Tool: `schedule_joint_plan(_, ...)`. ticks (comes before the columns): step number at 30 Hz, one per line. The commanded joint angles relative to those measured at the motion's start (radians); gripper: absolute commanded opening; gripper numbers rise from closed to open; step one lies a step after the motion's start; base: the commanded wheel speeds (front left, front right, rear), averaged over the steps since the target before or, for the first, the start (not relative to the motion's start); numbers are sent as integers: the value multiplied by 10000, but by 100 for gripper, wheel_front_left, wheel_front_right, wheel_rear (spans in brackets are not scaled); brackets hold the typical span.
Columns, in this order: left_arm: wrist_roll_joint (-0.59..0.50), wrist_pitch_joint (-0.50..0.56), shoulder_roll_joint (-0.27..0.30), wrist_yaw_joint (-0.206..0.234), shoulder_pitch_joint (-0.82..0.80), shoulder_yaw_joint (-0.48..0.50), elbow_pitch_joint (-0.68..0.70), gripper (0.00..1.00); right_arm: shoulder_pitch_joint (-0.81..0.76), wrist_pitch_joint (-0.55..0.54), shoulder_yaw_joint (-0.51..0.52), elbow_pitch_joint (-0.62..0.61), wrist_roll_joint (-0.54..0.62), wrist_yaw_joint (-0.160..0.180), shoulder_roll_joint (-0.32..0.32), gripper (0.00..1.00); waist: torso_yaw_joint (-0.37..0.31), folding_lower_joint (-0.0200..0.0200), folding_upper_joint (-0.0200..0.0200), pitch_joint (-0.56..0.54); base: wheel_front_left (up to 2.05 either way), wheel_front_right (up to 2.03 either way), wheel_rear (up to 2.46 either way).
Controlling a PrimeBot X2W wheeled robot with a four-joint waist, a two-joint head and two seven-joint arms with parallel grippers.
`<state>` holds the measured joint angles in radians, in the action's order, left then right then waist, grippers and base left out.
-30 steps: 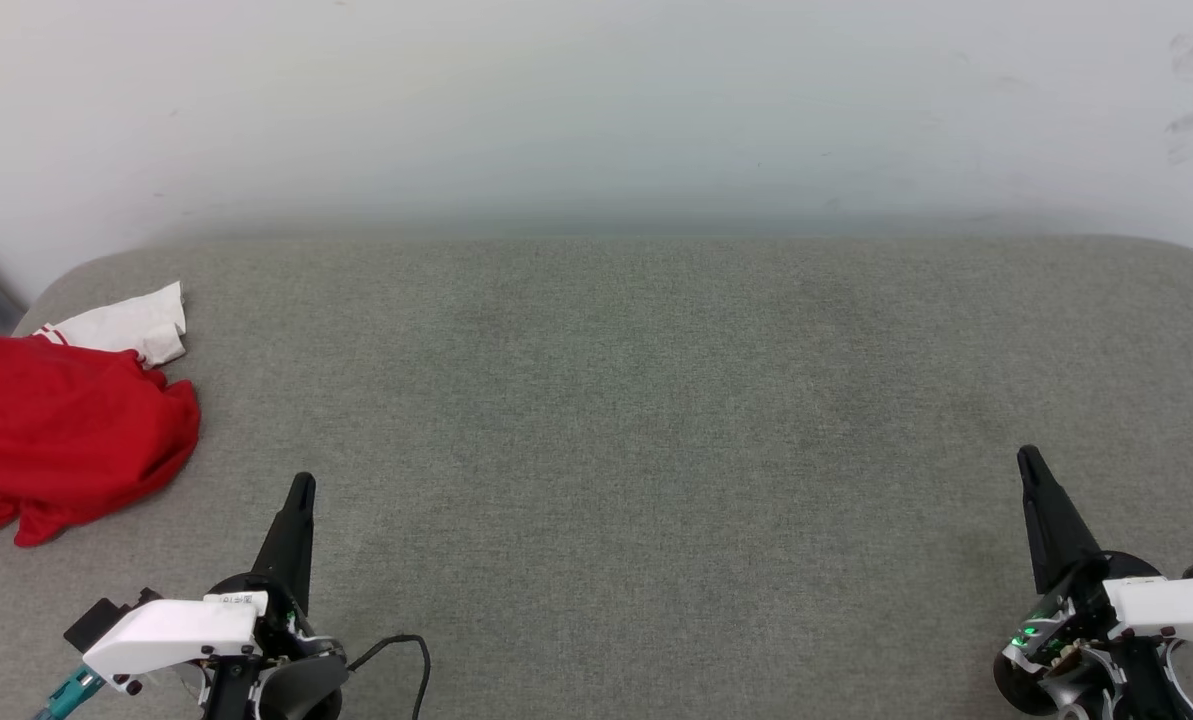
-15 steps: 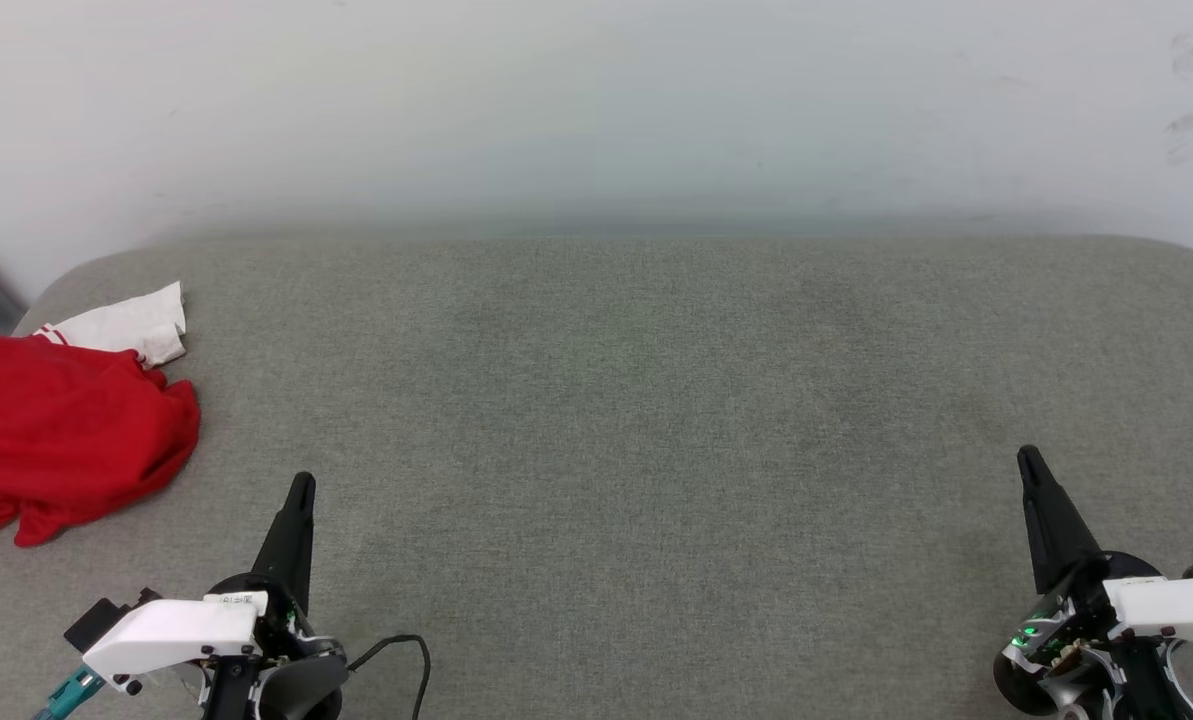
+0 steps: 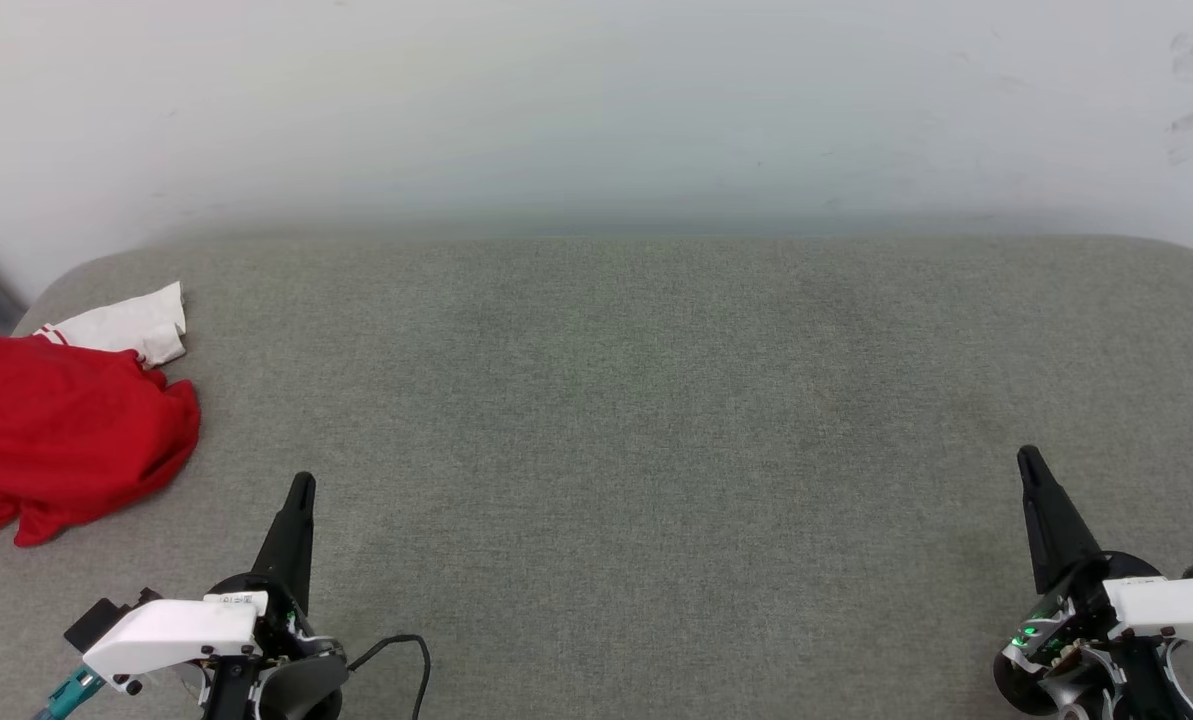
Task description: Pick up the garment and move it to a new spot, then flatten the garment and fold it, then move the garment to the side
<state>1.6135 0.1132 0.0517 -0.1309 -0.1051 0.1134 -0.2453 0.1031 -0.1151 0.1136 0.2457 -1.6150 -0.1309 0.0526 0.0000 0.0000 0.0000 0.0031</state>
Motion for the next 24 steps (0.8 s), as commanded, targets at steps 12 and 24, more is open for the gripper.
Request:
schedule_joint_plan(12, -2, -26, -19, 4, 101, -34, -134, 100, -129, 17, -14, 140, 2, 0, -4, 100, 0, 0, 0, 1, 0, 0, 0)
schedule_joint_plan(24, -945, -587, -27, 111, 299, 1, 152, 100, -430, 578, 77, -24, 994, 2, -9, 100, -9, 0, 0, 15, 0, 0, 0)
